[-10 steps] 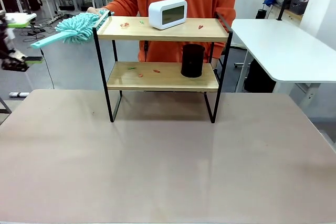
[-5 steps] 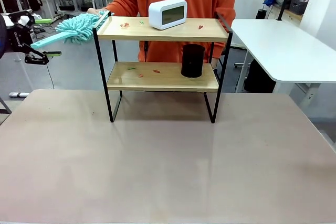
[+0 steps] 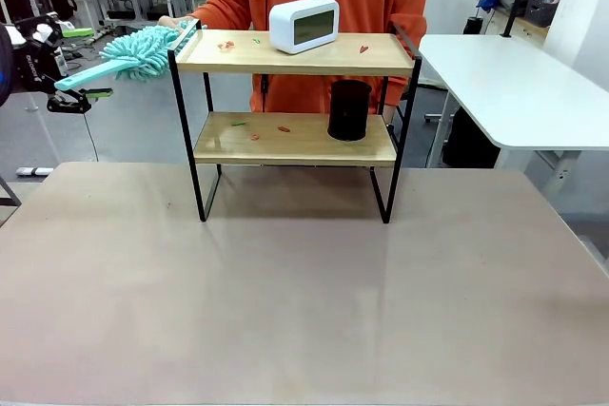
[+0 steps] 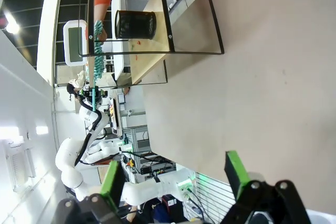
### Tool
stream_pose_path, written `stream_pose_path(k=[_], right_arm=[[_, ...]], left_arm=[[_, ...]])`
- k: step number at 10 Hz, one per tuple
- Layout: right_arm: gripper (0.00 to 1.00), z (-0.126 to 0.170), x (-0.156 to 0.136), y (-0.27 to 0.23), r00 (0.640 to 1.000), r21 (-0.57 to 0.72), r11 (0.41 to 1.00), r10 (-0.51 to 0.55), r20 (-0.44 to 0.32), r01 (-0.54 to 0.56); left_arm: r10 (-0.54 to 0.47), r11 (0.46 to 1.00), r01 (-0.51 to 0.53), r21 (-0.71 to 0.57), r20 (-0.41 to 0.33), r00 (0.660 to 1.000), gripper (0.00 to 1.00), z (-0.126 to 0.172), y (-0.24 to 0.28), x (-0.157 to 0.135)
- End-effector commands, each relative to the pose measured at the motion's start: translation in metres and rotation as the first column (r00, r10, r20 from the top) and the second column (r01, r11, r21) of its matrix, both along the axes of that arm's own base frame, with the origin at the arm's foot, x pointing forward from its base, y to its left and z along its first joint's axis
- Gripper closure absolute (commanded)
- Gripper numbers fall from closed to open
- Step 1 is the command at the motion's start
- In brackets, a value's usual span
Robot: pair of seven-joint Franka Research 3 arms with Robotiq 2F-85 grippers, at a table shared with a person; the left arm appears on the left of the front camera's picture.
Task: Clean the shelf.
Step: Pick up the Duster from the human.
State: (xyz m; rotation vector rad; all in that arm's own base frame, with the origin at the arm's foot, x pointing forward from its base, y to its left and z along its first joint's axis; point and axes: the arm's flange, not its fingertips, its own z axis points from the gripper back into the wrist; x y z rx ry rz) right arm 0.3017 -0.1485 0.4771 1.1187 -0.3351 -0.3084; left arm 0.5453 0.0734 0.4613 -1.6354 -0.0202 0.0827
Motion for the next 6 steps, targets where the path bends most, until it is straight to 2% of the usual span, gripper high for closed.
stream_pose_path(k=[1,2,3,5,6], right_arm=[[0.0,0.0001,0.0022,0.0008,0.999,0.005,1.0,0.005,0.034,-0.005],[0.0,0.0001,0.0022,0.0008,0.999,0.005,1.0,0.005,0.034,-0.005],[0.0,0.0001,0.0022,0.0008,0.999,0.005,1.0,0.005,0.034,-0.005],[0.0,0.0001,0.0022,0.0008,0.999,0.005,1.0,0.005,0.034,-0.005],[0.0,0.0001,0.0022,0.0008,0.999,0.005,1.0,0.005,0.034,-0.005]], left_arm=[[-0.018,0.999,0.017,0.028,0.029,0.999,0.58,0.0042,-0.0057,-0.0053],[-0.027,0.999,0.027,0.023,0.023,0.999,0.57,0.0041,-0.0078,-0.0062],[-0.034,0.999,0.034,0.025,0.023,0.999,1.0,0.003,-0.0092,-0.0067],[-0.041,0.999,0.04,0.034,0.031,0.999,1.0,0.0023,-0.0123,-0.0072],[-0.042,0.999,0.041,0.034,0.029,0.999,0.84,0.0014,-0.0126,-0.0072]])
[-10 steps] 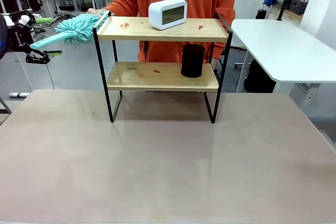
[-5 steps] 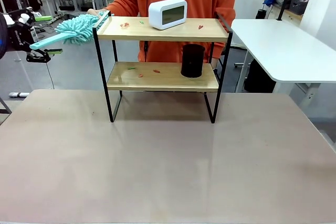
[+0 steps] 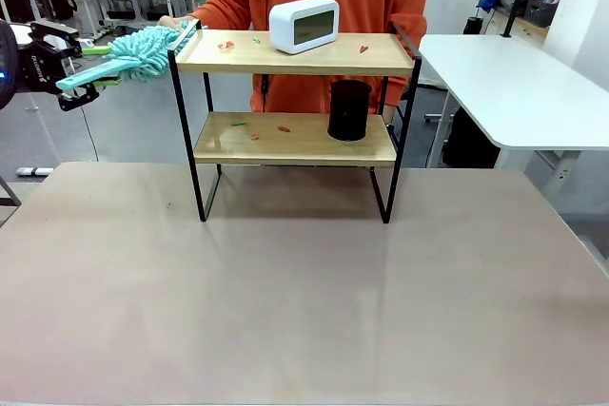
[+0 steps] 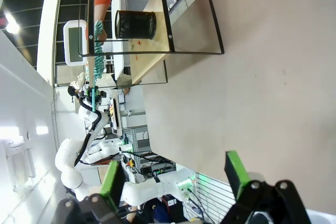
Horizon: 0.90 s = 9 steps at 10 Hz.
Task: Clean the shelf.
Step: Pick up the Duster from the human.
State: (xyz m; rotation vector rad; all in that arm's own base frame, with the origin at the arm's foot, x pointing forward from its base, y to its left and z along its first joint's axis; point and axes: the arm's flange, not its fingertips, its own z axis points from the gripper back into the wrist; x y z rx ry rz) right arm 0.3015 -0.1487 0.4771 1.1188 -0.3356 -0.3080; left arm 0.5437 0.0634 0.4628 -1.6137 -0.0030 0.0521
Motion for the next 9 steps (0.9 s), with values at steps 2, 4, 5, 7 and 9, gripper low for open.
stream_pose_path(k=[2,4,5,7,9], right_arm=[[0.0,0.0,0.002,0.001,0.999,0.005,1.0,0.005,0.034,-0.005],[0.0,0.0,0.002,0.001,0.999,0.005,1.0,0.005,0.034,-0.005],[0.0,0.0,0.002,0.001,0.999,0.005,1.0,0.005,0.034,-0.005],[0.0,0.0,0.002,0.001,0.999,0.005,1.0,0.005,0.034,-0.005],[0.0,0.0,0.002,0.001,0.999,0.005,1.0,0.005,0.034,-0.005]], left_arm=[[-0.011,1.0,0.01,0.025,0.022,1.0,1.0,-0.004,0.0,-0.007],[-0.009,0.999,0.009,0.034,0.027,1.0,1.0,-0.004,-0.001,-0.008],[-0.009,0.999,0.008,0.038,0.031,0.999,1.0,-0.003,-0.002,-0.009],[-0.012,0.999,0.01,0.048,0.041,0.999,1.0,-0.001,-0.006,-0.011],[-0.015,0.997,0.009,0.08,0.08,0.997,1.0,0.009,-0.002,-0.029]])
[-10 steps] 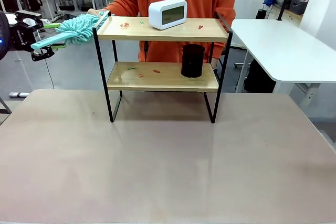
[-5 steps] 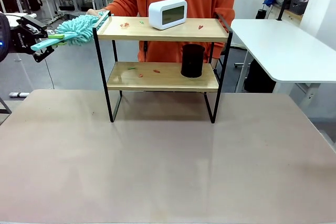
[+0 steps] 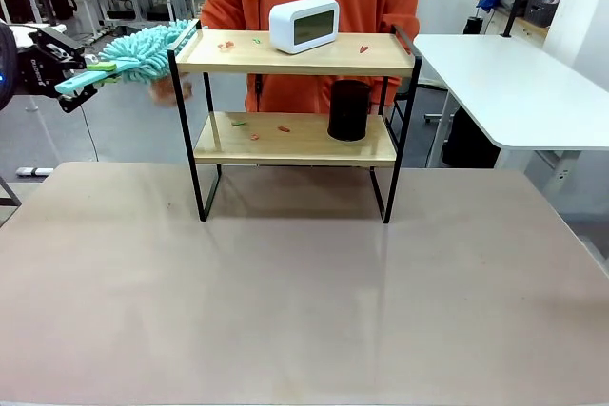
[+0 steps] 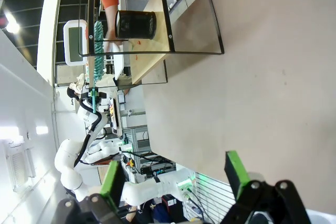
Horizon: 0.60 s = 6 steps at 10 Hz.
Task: Clean the shelf.
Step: Pick up the Duster from the human.
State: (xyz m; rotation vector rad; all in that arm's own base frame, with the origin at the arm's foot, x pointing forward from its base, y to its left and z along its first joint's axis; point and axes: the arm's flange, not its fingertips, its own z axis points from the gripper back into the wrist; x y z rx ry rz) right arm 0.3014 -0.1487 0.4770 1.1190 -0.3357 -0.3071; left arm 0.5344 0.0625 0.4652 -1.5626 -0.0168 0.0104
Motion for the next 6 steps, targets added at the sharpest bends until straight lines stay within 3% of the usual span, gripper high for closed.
stream_pose_path(k=[1,4,6], right_arm=[[0.0,0.0,0.002,0.001,0.999,0.005,1.0,0.004,0.033,-0.004],[0.0,0.0,0.002,0.001,0.999,0.005,1.0,0.004,0.033,-0.004],[0.0,0.0,0.002,0.001,0.999,0.005,1.0,0.004,0.033,-0.004]], left_arm=[[0.0,0.996,-0.009,0.091,0.108,0.994,1.0,0.021,0.009,-0.045],[-0.113,0.949,0.026,0.315,0.264,0.958,1.0,0.069,0.065,-0.164],[-0.261,0.897,0.138,0.42,0.249,0.933,1.0,0.069,0.083,-0.228]])
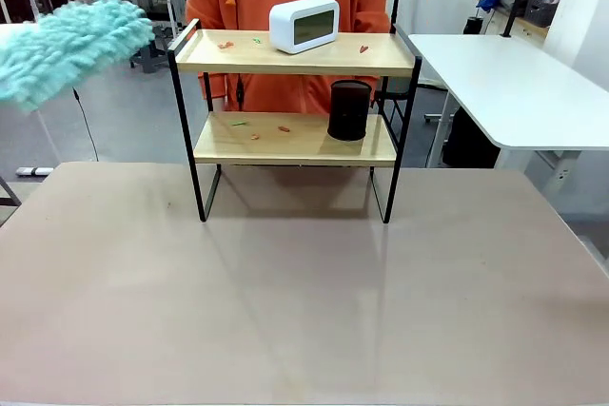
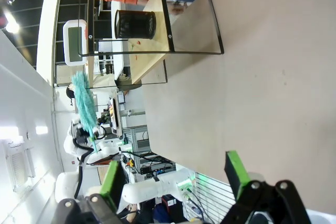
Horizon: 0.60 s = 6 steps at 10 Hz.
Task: Clean the shelf.
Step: Pick up the Duster from the human.
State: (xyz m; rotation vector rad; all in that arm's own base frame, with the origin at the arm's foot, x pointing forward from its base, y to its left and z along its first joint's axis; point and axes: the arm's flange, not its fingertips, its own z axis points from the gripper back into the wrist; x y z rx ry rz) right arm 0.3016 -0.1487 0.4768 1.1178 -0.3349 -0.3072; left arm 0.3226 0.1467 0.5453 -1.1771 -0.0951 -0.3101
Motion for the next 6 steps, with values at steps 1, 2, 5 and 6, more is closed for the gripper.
stream_pose_path(k=[1,2,5,6], right_arm=[[0.0,0.0,0.002,0.001,0.999,0.006,1.0,0.004,0.034,-0.004],[0.0,0.0,0.002,0.001,0.999,0.006,1.0,0.004,0.034,-0.004],[0.0,0.0,0.002,0.001,0.999,0.006,1.0,0.004,0.034,-0.004],[0.0,0.0,0.002,0.001,0.999,0.006,1.0,0.004,0.034,-0.004]], left_arm=[[-0.092,0.991,0.088,0.101,0.035,0.995,1.0,-0.018,0.004,-0.038],[-0.145,0.981,0.141,0.135,0.021,0.989,1.0,-0.027,0.005,-0.051],[-0.146,0.978,0.144,0.152,0.001,0.989,1.0,-0.023,0.009,-0.062],[-0.146,0.978,0.144,0.152,0.001,0.989,1.0,-0.023,0.009,-0.062]])
